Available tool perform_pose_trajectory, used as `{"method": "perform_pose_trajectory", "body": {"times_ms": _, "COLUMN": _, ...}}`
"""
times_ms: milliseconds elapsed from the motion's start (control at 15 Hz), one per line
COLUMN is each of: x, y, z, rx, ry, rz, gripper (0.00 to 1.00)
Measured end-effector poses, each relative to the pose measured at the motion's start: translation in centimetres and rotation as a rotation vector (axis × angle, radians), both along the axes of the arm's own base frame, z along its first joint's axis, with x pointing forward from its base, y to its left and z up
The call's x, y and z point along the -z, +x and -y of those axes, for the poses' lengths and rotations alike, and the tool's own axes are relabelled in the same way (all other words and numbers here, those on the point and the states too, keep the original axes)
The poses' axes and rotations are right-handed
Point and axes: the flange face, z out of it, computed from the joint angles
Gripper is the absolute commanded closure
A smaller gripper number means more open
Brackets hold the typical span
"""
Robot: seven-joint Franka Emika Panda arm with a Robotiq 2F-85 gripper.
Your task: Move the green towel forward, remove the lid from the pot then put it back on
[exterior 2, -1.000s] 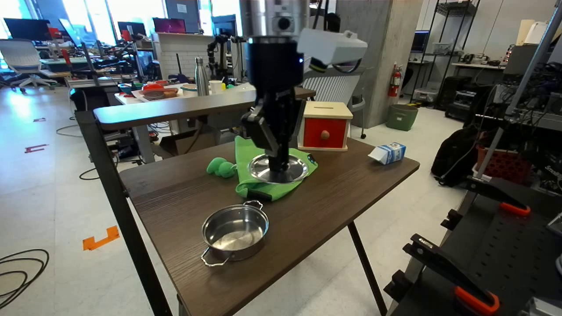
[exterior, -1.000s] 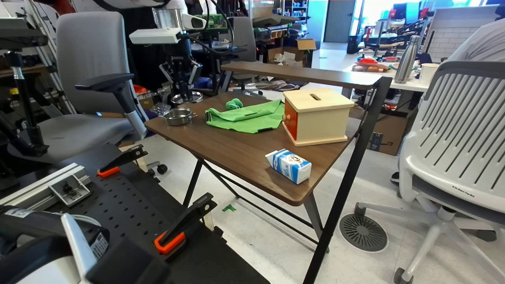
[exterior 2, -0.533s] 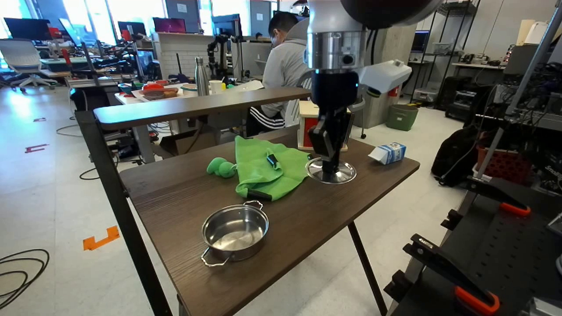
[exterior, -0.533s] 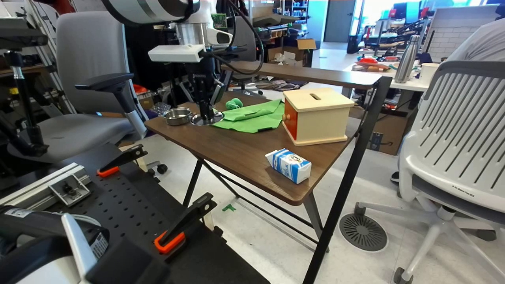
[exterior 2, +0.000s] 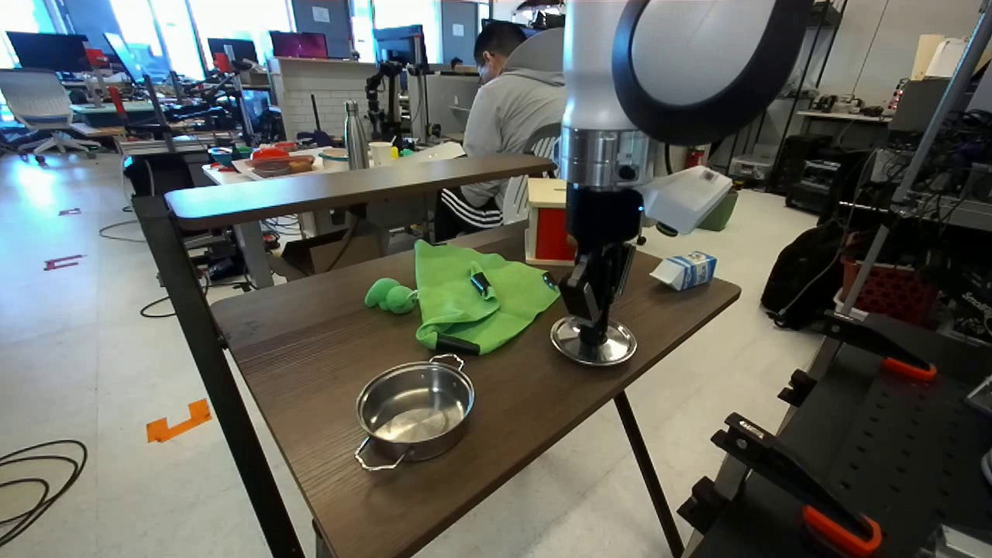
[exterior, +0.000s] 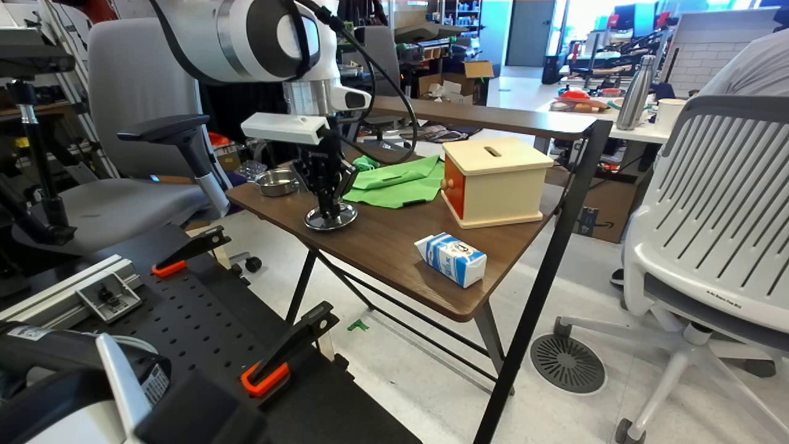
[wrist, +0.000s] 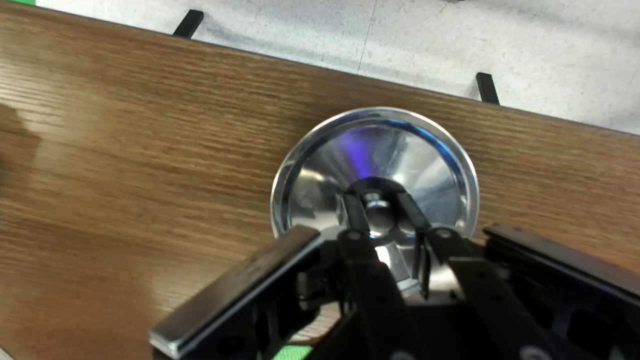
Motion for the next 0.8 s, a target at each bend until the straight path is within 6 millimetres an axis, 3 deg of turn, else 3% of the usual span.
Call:
{"method": "perform_pose_trajectory", "body": {"times_ms": 133, "x": 1.1, "y": 0.0, "z": 0.1, "rx": 0.002, "ry": 0.001, "rz": -0.003, "gripper": 0.95}}
{"method": "perform_pose_trajectory", "body": {"times_ms": 333, "x": 1.1, "y": 0.6, "z": 0.1, "rx": 0.003, "ry": 0.003, "rz": 0.008, "gripper": 0.95}}
{"method": "perform_pose_trajectory", "body": {"times_ms": 400, "x": 1.1, "y": 0.8, "z": 0.1, "rx": 0.004, "ry": 0.004, "rz": 0.011, "gripper": 0.55}}
{"method": "perform_pose_trajectory", "body": {"times_ms": 467, "x": 1.1, "y": 1.0, "z": 0.0, "rx": 0.004, "ry": 0.004, "rz": 0.013, "gripper": 0.54}}
{"method": "perform_pose_trajectory", "body": {"times_ms": 800, "x": 1.1, "y": 1.6, "z": 0.0, "rx": 0.006, "ry": 0.008, "rz": 0.025, "gripper": 0.19}}
